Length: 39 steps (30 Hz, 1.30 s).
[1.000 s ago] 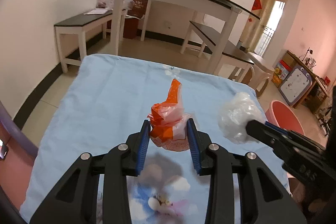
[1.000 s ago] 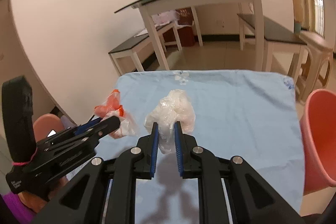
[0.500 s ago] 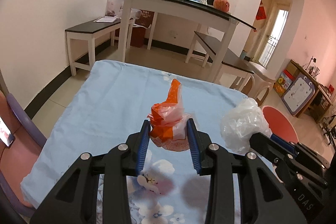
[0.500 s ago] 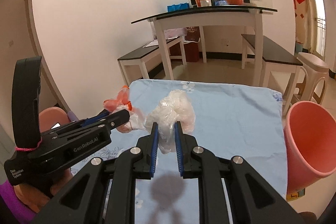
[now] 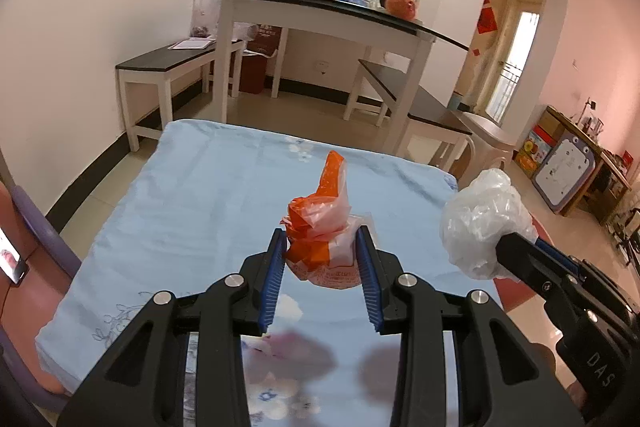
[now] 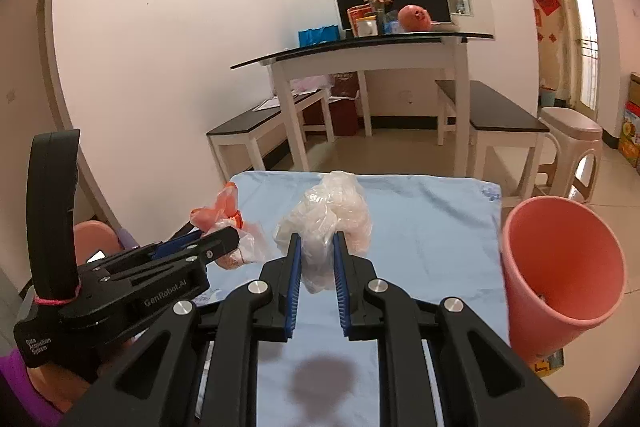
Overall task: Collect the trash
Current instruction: 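Carry both items over the pink bucket and open both tools to drop them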
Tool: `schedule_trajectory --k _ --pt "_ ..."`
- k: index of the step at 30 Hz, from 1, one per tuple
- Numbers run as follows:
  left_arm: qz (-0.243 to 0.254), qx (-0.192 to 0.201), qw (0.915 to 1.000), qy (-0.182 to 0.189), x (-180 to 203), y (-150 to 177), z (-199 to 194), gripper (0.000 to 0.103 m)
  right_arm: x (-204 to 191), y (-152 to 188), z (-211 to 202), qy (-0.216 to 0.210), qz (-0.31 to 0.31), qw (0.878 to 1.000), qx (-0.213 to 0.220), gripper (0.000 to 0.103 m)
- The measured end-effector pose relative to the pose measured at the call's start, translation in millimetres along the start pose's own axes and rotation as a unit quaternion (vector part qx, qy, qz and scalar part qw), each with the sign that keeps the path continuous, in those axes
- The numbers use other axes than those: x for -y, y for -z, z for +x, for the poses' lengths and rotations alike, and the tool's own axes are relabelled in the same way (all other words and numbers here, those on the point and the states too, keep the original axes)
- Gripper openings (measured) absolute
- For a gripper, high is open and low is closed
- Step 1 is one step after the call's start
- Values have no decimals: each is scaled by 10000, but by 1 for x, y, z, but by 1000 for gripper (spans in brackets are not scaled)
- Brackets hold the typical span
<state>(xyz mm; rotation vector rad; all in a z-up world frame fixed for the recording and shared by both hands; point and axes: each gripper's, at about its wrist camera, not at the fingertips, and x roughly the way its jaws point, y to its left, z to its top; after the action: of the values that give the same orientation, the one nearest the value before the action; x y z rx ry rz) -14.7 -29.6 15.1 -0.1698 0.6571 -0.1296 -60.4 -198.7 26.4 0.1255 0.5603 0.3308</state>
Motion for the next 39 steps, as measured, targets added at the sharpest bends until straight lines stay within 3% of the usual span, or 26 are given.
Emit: schedule_trajectory --k 15,24,30,39 --pt "322 56 9991 256 55 -15 14 36 58 -5 -21 570 387 9971 323 15" --pt "731 -16 9953 637 112 -23 36 36 125 -7 -36 1194 804 9886 435 15" --pt "999 -107 9890 1086 156 -22 55 36 171 -3 -55 1727 992 9784 545 15" --pt "1461 -397 9758 1575 223 -7 86 36 227 15 -61 2030 1424 9678 435 16"
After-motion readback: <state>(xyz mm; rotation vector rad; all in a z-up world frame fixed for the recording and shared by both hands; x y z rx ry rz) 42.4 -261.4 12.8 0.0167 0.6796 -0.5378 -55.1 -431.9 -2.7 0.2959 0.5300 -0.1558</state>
